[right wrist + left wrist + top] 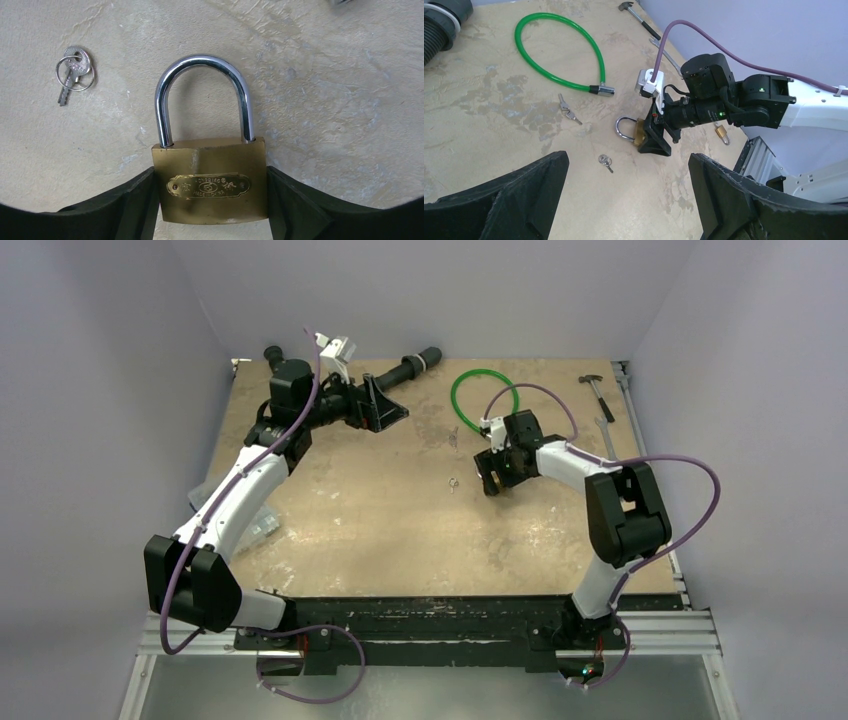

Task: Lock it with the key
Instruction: Place the lock at the center of the board, then pick up the lock from the center of the board.

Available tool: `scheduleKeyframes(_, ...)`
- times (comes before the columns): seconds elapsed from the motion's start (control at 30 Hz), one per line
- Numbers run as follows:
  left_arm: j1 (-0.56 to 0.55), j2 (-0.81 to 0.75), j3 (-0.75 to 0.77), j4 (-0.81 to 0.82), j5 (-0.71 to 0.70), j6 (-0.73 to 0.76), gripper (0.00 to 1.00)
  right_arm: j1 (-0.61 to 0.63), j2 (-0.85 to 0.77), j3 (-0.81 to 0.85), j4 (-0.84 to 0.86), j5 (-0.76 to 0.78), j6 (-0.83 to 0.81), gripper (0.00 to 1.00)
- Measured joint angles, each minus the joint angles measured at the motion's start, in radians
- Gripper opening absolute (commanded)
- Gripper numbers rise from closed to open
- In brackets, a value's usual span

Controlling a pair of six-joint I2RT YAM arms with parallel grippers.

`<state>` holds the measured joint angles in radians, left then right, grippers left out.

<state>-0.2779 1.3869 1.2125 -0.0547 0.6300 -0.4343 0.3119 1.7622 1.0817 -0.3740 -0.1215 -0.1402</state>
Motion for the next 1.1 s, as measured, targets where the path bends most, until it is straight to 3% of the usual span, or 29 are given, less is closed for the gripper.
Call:
scheduleKeyframes(0.07, 0.0, 0.0, 0.0, -0.004, 0.0, 0.005, 1.0, 0.0, 0.0, 0.001, -0.001, 0.0, 0.004, 0.98)
scheduleKeyframes(0.1, 0.0, 0.0, 0.0, -0.007, 0.0, 0.008, 1.0, 0.0, 0.0, 0.004, -0.001, 0.0, 0.006, 0.99)
scheduleKeyframes(0.3, 0.0, 0.0, 0.0, -0.015, 0.0, 0.009, 1.0, -0.01, -0.043, 0.019, -0.008, -0.005, 0.005, 0.99)
scheduleKeyframes(0.53, 0.0, -0.006, -0.015, -0.014, 0.0, 0.012, 1.0, -0.098, -0.212, 0.029, -0.078, -0.031, -0.018, 0.99)
scheduleKeyframes(0.83, 0.0, -0.026, -0.056, -0.013, -0.014, 0.011, 1.0, -0.372, -0.446, -0.016, -0.219, -0.025, -0.101, 0.99)
scheduleKeyframes(1.1, 0.0, -0.075, -0.08, -0.013, -0.019, 0.012, 1.0, -0.654, -0.472, -0.054, -0.376, 0.015, -0.223, 0.94)
